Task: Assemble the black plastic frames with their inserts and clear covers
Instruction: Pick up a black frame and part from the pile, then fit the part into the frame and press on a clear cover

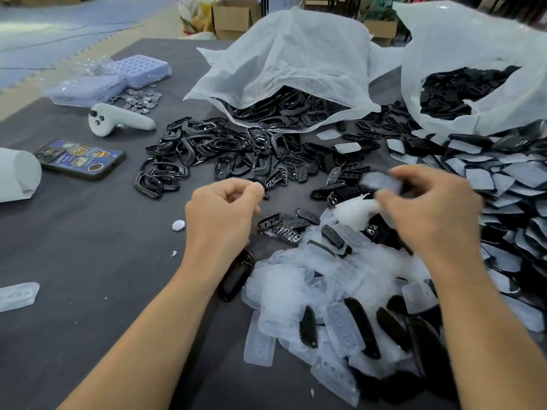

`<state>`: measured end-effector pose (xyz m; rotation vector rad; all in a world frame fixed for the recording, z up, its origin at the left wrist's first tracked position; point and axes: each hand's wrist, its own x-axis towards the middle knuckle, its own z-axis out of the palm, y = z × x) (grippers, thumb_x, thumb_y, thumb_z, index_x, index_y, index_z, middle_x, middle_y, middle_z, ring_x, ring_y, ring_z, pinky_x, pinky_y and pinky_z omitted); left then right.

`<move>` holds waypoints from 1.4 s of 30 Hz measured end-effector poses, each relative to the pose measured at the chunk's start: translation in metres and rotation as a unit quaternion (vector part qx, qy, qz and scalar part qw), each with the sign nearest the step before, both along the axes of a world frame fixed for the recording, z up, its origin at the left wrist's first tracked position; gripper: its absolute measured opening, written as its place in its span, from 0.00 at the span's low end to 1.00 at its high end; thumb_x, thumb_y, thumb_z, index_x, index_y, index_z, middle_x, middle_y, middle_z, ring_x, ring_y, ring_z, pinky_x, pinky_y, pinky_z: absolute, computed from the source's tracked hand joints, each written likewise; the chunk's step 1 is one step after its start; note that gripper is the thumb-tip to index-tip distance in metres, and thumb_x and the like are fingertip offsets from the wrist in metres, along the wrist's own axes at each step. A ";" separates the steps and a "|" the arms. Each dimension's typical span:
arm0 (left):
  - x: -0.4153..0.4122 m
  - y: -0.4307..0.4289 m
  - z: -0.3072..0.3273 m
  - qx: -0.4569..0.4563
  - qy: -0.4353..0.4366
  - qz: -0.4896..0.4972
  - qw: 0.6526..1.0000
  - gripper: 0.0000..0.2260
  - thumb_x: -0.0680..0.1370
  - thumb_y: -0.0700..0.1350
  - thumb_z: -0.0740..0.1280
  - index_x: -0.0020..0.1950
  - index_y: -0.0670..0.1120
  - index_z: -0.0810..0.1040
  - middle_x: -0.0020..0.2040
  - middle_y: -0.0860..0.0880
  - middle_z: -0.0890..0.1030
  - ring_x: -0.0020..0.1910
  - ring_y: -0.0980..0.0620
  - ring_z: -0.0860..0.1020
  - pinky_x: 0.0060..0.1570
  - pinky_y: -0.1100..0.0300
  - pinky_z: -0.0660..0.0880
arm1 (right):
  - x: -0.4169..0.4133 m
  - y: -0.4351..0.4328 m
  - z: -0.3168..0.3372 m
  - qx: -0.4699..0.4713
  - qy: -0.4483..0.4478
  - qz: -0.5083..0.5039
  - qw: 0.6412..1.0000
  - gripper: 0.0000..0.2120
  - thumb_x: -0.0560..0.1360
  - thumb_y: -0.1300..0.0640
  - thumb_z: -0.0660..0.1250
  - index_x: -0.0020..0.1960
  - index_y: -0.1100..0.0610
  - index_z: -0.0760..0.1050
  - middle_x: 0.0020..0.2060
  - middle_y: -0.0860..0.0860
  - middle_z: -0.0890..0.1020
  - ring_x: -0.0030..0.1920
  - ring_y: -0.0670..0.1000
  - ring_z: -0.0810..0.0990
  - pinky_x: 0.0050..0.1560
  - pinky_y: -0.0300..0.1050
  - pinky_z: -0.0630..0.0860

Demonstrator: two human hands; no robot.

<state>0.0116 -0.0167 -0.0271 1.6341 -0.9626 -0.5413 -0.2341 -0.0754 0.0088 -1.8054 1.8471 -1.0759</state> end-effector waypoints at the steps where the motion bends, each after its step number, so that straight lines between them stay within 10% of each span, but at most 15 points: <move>1: 0.003 -0.003 0.000 -0.008 -0.020 0.022 1.000 0.05 0.75 0.53 0.72 0.41 0.60 0.86 0.33 0.58 0.85 0.27 0.61 0.78 0.26 0.70 0.73 | -0.009 -0.003 0.002 -0.011 0.022 -0.070 0.997 0.26 0.71 0.51 0.77 0.68 0.50 0.78 0.57 0.49 0.85 0.54 0.48 0.82 0.62 0.47 0.77; 5: 0.013 -0.025 -0.004 0.025 -0.152 0.019 0.988 0.07 0.77 0.49 0.72 0.52 0.60 0.84 0.44 0.58 0.82 0.46 0.59 0.80 0.49 0.67 0.75 | 0.004 0.004 0.003 0.009 0.031 -0.063 0.997 0.40 0.73 0.48 0.77 0.80 0.51 0.63 0.72 0.55 0.74 0.72 0.58 0.73 0.70 0.52 0.69; 9: 0.014 -0.047 -0.008 0.089 -0.310 -0.003 0.947 0.20 0.79 0.47 0.69 0.71 0.57 0.78 0.63 0.54 0.76 0.67 0.48 0.71 0.64 0.53 0.67 | 0.045 0.018 -0.013 0.018 0.112 0.106 0.988 0.24 0.75 0.55 0.72 0.71 0.50 0.76 0.63 0.52 0.81 0.65 0.55 0.77 0.70 0.53 0.72; 14: 0.013 -0.062 -0.009 0.077 -0.399 -0.063 0.911 0.21 0.78 0.40 0.65 0.69 0.54 0.82 0.68 0.53 0.81 0.70 0.46 0.74 0.69 0.48 0.68 | 0.059 0.020 -0.029 0.011 0.202 0.187 0.961 0.15 0.78 0.59 0.66 0.62 0.49 0.82 0.48 0.50 0.84 0.54 0.52 0.76 0.65 0.44 0.63; 18: 0.014 -0.062 -0.013 0.057 -0.379 -0.009 0.924 0.11 0.78 0.44 0.70 0.58 0.51 0.87 0.52 0.48 0.87 0.59 0.42 0.77 0.62 0.49 0.71 | 0.054 0.016 -0.029 0.022 0.185 0.198 0.962 0.14 0.77 0.60 0.66 0.59 0.49 0.83 0.44 0.49 0.84 0.52 0.51 0.74 0.64 0.45 0.64; 28: 0.015 -0.056 -0.018 0.060 -0.352 -0.024 0.934 0.05 0.78 0.48 0.73 0.49 0.50 0.77 0.49 0.56 0.73 0.55 0.47 0.74 0.53 0.56 0.64 | 0.067 0.018 -0.030 -0.027 0.158 0.173 0.972 0.06 0.79 0.55 0.69 0.45 0.52 0.84 0.38 0.46 0.83 0.50 0.49 0.78 0.79 0.45 0.50; 32: 0.014 -0.049 -0.017 0.056 -0.332 -0.011 0.942 0.05 0.79 0.46 0.71 0.50 0.50 0.76 0.50 0.56 0.73 0.54 0.47 0.74 0.53 0.57 0.63 | 0.062 0.025 -0.026 -0.073 0.022 0.146 0.986 0.09 0.79 0.57 0.68 0.42 0.51 0.83 0.30 0.45 0.81 0.41 0.48 0.75 0.59 0.49 0.72; 36: 0.015 -0.044 -0.011 0.033 -0.286 0.000 0.958 0.04 0.80 0.45 0.71 0.51 0.49 0.76 0.56 0.58 0.74 0.60 0.51 0.72 0.54 0.60 0.63 | 0.060 0.030 -0.025 -0.048 -0.040 0.164 0.984 0.07 0.79 0.55 0.69 0.42 0.50 0.81 0.27 0.41 0.78 0.29 0.48 0.75 0.34 0.42 0.72; 42: 0.007 -0.026 0.002 -0.027 -0.164 -0.034 0.985 0.06 0.79 0.48 0.71 0.47 0.57 0.76 0.57 0.68 0.76 0.54 0.62 0.75 0.52 0.67 0.68 | 0.066 0.035 -0.024 0.015 -0.173 0.203 0.964 0.03 0.76 0.53 0.72 0.46 0.46 0.84 0.34 0.39 0.85 0.34 0.42 0.83 0.36 0.32 0.76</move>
